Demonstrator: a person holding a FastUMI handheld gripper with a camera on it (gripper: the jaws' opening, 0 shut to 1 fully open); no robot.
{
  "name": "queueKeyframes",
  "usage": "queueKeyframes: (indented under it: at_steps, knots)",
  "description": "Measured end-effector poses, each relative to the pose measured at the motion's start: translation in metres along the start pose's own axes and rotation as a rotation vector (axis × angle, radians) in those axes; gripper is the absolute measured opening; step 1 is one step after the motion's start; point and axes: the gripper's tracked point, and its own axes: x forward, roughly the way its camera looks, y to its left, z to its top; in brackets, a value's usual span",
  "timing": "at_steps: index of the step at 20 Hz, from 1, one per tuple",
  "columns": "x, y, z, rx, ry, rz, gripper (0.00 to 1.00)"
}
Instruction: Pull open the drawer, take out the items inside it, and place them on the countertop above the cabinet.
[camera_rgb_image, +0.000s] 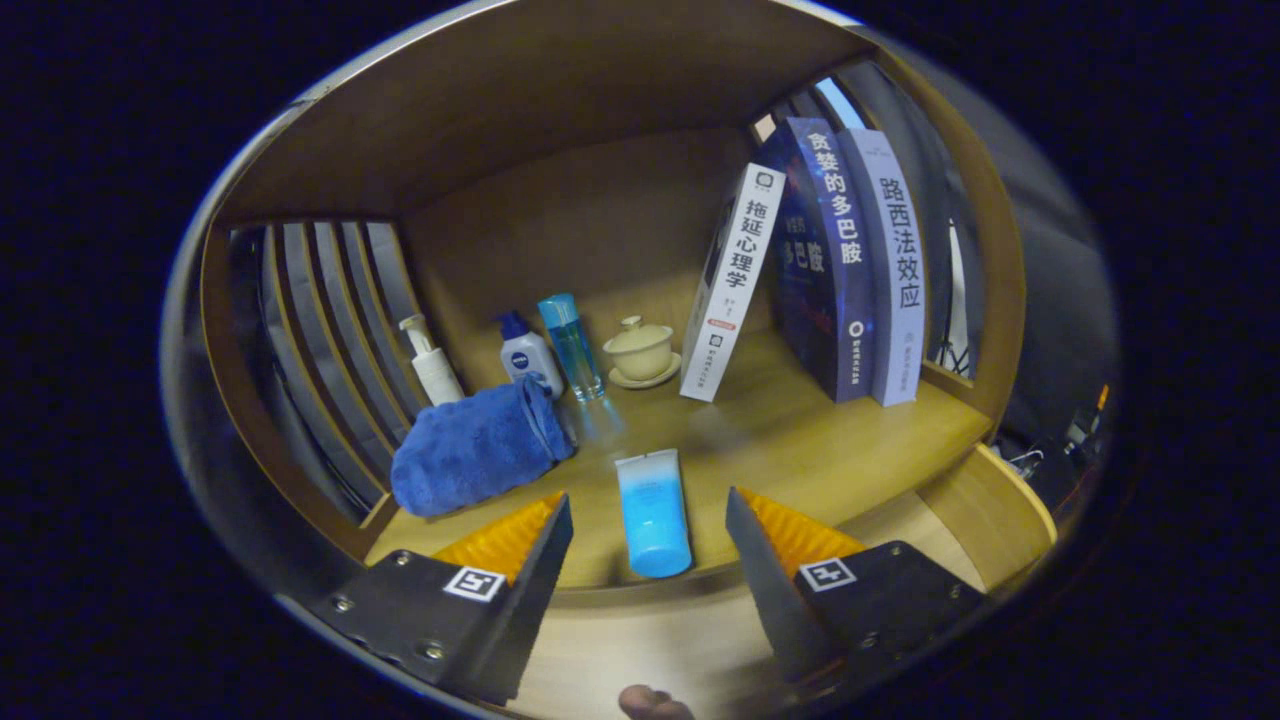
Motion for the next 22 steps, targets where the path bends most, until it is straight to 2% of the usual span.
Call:
queueKeyframes:
  at_steps: [2,4,11,17,22]
  knots:
    - [-0.016,0.000,-0.001,0.009,0.014,0.005,0.92]
    - [-0.033,0.000,-0.003,0.003,0.018,0.011,0.99]
    - [-0.112,0.004,-0.012,-0.091,-0.005,0.048,0.99]
    - [-0.176,0.005,-0.019,-0.031,-0.039,0.091,0.99]
    - [-0.208,-0.015,-0.032,-0.080,-0.129,0.086,0.98]
